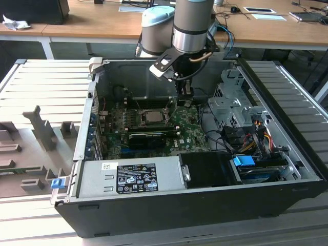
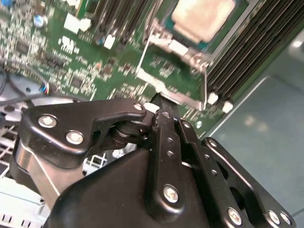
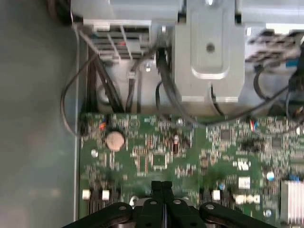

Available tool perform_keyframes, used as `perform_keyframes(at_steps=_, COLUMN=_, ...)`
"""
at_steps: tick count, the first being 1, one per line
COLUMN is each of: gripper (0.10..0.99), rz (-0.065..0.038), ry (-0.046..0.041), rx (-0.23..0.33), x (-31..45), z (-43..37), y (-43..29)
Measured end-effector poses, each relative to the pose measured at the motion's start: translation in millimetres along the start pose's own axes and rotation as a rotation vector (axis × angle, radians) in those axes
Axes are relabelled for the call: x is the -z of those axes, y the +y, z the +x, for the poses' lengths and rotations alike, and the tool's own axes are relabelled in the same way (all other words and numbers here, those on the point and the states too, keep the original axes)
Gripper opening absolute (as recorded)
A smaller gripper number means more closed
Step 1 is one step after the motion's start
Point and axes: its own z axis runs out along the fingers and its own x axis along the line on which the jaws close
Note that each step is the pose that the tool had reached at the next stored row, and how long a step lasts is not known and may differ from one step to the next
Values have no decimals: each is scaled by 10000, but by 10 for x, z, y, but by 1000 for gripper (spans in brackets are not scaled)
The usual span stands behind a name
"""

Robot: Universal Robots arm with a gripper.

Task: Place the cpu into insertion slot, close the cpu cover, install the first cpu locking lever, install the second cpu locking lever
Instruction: 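Close the cpu cover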

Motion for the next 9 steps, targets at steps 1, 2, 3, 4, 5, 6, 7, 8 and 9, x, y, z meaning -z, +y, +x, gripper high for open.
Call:
perform_keyframes(at_steps=1, gripper=106, rz=0, ry=1, rx=0, x=0, z=1, y=-26)
perform_keyframes(at_steps=2, gripper=106, rz=0, ry=1, rx=-1, x=1, z=1, y=-59)
perform_keyframes(at_steps=3, gripper=106, rz=0, ry=2, rx=2, x=1, z=1, y=-80)
perform_keyframes(at_steps=4, gripper=106, rz=-1, ry=2, rx=2, x=1, z=1, y=-91)
perform_keyframes(at_steps=5, gripper=106, rz=0, ry=1, rx=2, x=2, z=2, y=-103)
perform_keyframes(at_steps=6, gripper=106, rz=0, ry=2, rx=2, x=1, z=2, y=-115)
perform_keyframes(at_steps=7, gripper=106, rz=0, ry=2, rx=2, x=1, z=2, y=-132)
perform_keyframes(at_steps=8, gripper=106, rz=0, ry=2, rx=1, x=2, z=2, y=-151)
perform_keyframes(at_steps=9, gripper=106, rz=1, ry=2, rx=1, x=2, z=2, y=-159)
